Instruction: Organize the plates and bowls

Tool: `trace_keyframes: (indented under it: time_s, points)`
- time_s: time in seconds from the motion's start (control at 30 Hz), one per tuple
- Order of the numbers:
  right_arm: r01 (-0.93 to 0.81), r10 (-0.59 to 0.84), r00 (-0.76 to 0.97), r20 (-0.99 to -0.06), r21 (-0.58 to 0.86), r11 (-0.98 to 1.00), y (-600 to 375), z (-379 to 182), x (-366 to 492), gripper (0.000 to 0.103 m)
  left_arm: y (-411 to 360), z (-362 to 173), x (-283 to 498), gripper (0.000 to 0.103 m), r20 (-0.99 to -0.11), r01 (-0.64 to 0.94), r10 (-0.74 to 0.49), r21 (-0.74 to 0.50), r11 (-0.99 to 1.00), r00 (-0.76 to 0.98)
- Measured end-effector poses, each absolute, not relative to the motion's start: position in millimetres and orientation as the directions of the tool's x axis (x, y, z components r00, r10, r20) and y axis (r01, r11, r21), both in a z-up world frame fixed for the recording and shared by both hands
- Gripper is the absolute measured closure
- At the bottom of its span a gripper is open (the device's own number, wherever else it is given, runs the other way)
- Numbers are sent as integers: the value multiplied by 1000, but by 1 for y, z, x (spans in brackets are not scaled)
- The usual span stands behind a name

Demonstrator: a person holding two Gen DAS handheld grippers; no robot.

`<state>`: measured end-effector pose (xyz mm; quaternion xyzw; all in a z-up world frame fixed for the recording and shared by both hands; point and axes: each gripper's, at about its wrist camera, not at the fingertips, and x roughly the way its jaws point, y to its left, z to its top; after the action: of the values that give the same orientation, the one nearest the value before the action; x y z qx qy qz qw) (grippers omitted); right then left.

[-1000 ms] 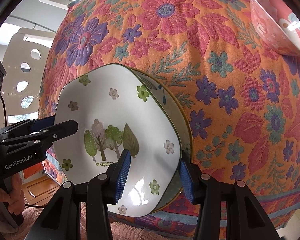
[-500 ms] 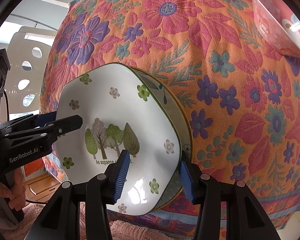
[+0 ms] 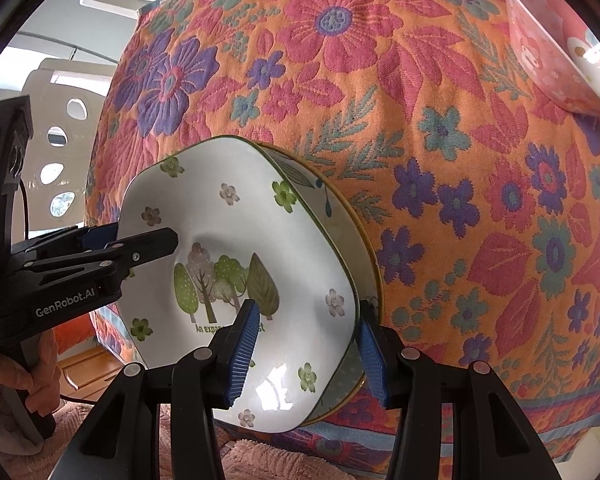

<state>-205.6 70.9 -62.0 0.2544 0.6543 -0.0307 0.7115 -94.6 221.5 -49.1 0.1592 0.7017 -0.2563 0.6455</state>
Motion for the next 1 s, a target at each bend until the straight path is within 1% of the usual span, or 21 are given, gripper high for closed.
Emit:
trace_keyframes:
  time_s: [0.37,0.9,1.0]
  points:
    - [389,331,144,-933,361,848,65,-66,-201,57,208,-61,-92,55,-986,550,-102,-158,820,-130]
    - [380,377,143,-915,402,833,60,-71,-193,55,193,-78,-60,43,-981,551,-126,-186,813,-145]
    - [378,380,143,-914,405,833,59,-71,-193,55,189,-79,-63,42,-982,552,-126,-184,813,-142]
